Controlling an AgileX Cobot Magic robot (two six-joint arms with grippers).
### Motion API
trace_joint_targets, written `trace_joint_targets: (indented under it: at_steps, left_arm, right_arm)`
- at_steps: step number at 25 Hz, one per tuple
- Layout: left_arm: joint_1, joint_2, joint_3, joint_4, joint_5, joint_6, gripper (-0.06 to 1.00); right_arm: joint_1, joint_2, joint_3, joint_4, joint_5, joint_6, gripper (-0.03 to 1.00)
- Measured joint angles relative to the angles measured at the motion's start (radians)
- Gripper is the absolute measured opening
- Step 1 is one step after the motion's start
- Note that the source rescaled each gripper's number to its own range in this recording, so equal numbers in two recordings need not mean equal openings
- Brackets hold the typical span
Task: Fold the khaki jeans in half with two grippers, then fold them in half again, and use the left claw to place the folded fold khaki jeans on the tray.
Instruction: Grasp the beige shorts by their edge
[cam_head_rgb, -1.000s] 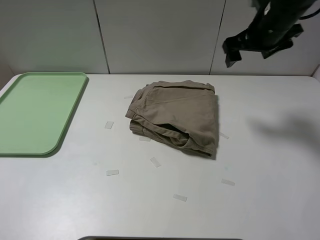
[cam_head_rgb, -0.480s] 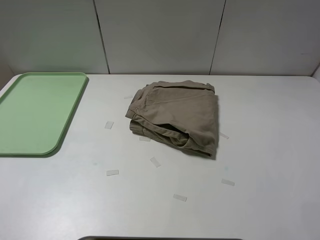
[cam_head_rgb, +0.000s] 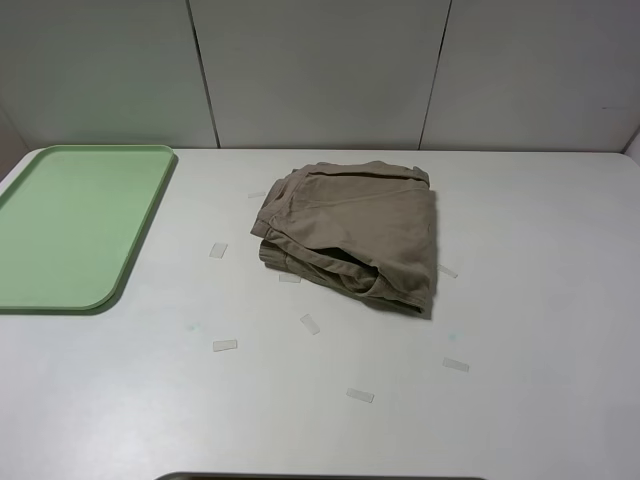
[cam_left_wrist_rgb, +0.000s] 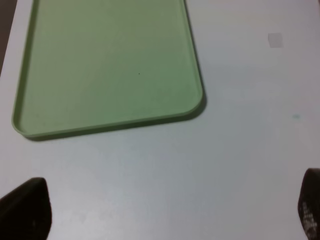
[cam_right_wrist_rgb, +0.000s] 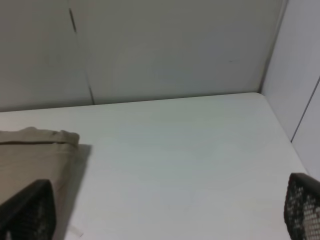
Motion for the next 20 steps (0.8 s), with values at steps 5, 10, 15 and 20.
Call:
trace_joint_targets:
  at_steps: [5,10,15,20]
  left_arm:
    - [0.0,0.0,0.0,0.0,0.0,0.0,0.99]
    - [0.0,0.0,0.0,0.001,-0.001,0.0,0.99]
    - [0.0,0.0,0.0,0.001,-0.001,0.0,0.99]
    - [0.0,0.0,0.0,0.001,-0.001,0.0,0.98]
  right_arm:
    - [0.041,-0.158,0.041,0.007,0.086,0.003,1.0]
    - [0.136,-0.295,0.085,-0.013,0.163,0.044,1.0]
    - [0.192,-0.37,0.109,-0.081,0.197,0.098,1.0]
    - [0.195,-0.37,0.116,-0.087,0.212,0.11,1.0]
